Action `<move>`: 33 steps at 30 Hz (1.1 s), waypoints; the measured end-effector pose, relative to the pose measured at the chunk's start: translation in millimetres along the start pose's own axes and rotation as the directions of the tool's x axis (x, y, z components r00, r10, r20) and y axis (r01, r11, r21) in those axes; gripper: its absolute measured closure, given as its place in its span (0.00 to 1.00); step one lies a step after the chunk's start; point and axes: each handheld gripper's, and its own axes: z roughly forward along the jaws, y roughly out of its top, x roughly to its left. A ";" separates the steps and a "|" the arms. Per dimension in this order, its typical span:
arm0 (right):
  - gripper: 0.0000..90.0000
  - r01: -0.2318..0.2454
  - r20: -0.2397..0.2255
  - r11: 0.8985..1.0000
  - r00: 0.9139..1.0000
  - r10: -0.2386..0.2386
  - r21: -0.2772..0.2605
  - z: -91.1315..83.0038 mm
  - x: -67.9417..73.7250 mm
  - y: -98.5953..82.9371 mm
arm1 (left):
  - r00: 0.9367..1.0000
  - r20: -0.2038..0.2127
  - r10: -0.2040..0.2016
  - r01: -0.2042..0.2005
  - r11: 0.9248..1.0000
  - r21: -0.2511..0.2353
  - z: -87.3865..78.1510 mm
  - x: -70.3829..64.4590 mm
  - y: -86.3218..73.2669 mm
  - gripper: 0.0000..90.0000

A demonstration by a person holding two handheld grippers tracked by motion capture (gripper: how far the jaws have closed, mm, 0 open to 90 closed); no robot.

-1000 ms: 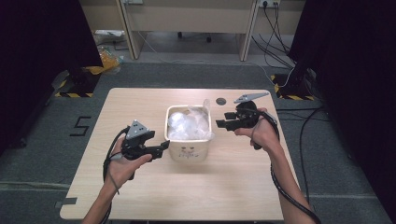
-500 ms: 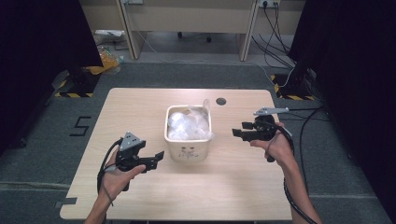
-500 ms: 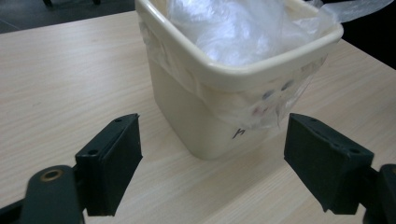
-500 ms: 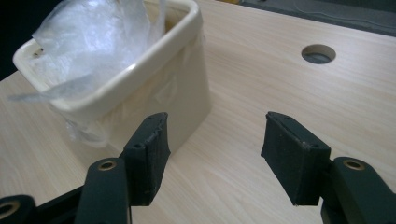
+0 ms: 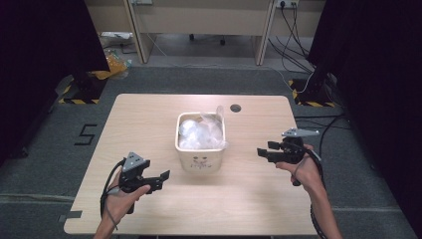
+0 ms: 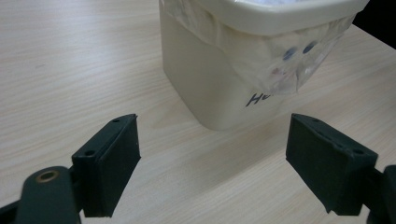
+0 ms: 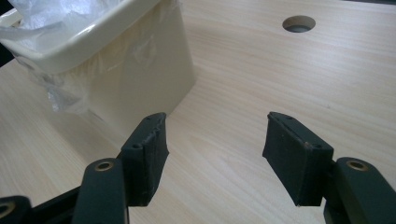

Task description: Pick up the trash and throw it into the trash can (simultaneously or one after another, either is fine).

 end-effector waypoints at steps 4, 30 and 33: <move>0.43 -0.006 0.015 1.000 1.000 0.006 -0.009 -5.0 -2.0 -11.5 | 1.000 -0.004 -0.001 0.001 1.000 0.007 0.4 1.8 -7.8 0.19; 0.31 -0.029 0.069 1.000 0.997 0.029 0.001 1.2 8.4 -89.6 | 0.999 -0.050 0.000 0.005 0.996 0.092 27.1 11.6 -65.9 0.19; 0.31 -0.027 0.061 0.999 0.998 0.025 0.026 11.5 11.8 -102.8 | 0.997 -0.071 0.015 -0.007 0.993 0.116 31.7 12.0 -73.4 0.19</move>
